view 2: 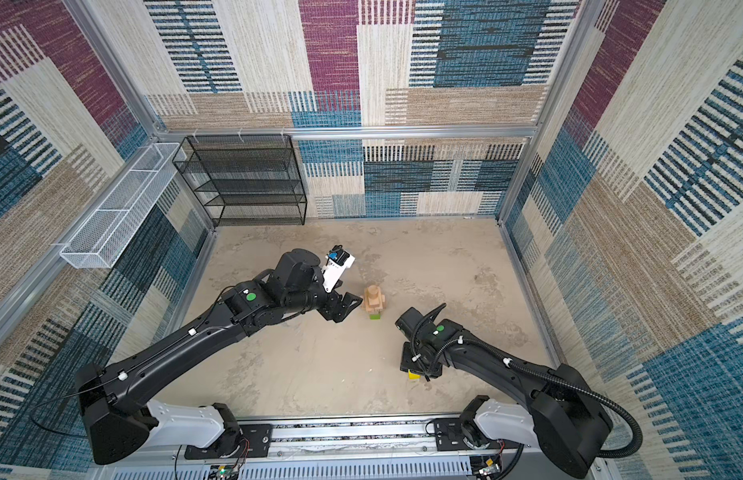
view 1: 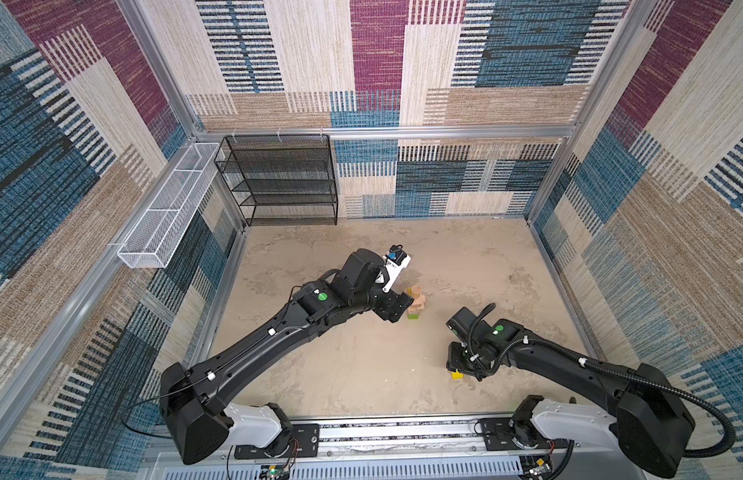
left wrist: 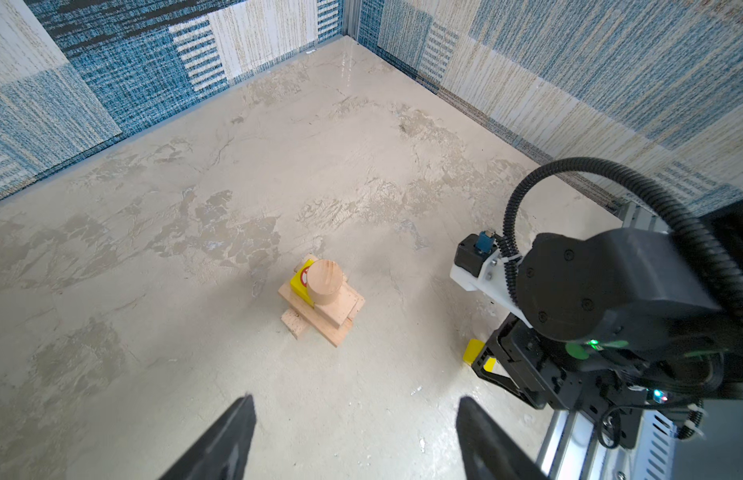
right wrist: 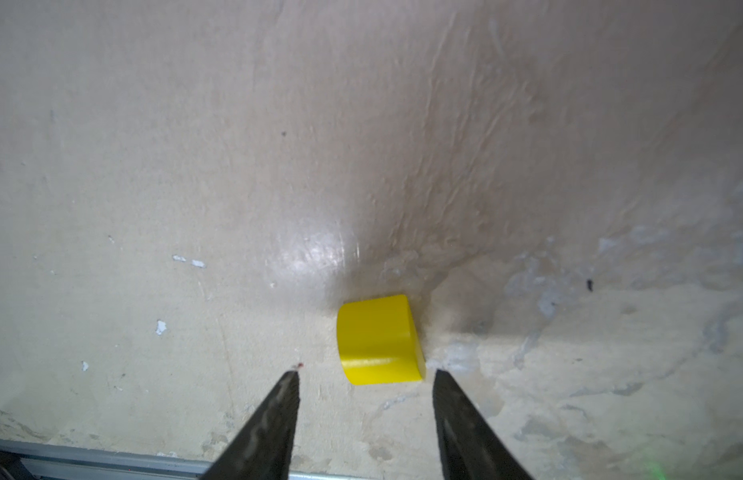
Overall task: Build the wood block tower
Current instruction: 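Close the right gripper on the yellow half-round block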
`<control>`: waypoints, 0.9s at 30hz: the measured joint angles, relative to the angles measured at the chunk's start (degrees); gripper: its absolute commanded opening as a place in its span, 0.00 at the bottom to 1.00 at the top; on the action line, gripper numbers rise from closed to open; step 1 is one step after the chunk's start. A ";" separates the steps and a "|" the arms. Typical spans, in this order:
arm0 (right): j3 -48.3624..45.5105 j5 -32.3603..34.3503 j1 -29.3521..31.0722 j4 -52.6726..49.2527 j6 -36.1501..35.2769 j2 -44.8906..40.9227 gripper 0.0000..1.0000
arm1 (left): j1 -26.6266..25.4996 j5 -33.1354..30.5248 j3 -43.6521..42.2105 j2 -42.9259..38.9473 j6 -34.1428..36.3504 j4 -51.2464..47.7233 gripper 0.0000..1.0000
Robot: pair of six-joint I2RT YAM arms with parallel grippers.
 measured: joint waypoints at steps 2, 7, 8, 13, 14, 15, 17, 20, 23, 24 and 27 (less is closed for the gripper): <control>-0.17 0.37 0.09 0.07 -0.63 0.44 0.53 | 0.00 0.00 0.00 -0.02 0.00 -0.07 0.81; -0.94 0.37 0.31 0.52 -2.25 1.38 0.49 | 0.13 0.20 0.00 -0.02 0.00 -0.42 0.80; -0.98 0.37 0.33 0.63 -2.27 1.38 0.48 | 0.13 0.26 0.00 -0.02 -0.02 -0.42 0.81; -1.05 0.70 0.42 1.27 -3.56 1.27 0.43 | 0.55 1.68 0.00 0.00 -0.22 -0.42 0.80; -1.09 0.79 0.44 1.40 -3.63 1.27 0.40 | 0.76 1.95 0.00 0.02 -0.24 -0.44 0.80; -1.18 0.79 0.46 1.68 -3.74 1.27 0.38 | 0.92 2.14 0.00 0.09 -0.26 -0.44 0.81; -1.53 0.79 0.46 2.16 -4.15 1.31 0.37 | 1.25 2.95 0.00 0.20 -0.31 -0.44 0.80; -1.66 0.81 0.46 2.47 -4.61 1.44 0.35 | 1.70 3.17 0.00 0.26 -0.52 -0.44 0.80; -1.64 0.81 0.52 2.49 -4.79 1.46 0.35 | 2.14 3.41 0.00 0.35 -0.76 -0.46 0.80; -1.64 0.81 0.52 2.51 -4.83 1.49 0.35 | 2.27 3.54 0.00 0.37 -1.05 -0.44 0.80; -1.64 0.81 0.61 2.51 -4.85 1.60 0.38 | 2.78 4.24 0.00 0.55 -1.46 -0.39 0.80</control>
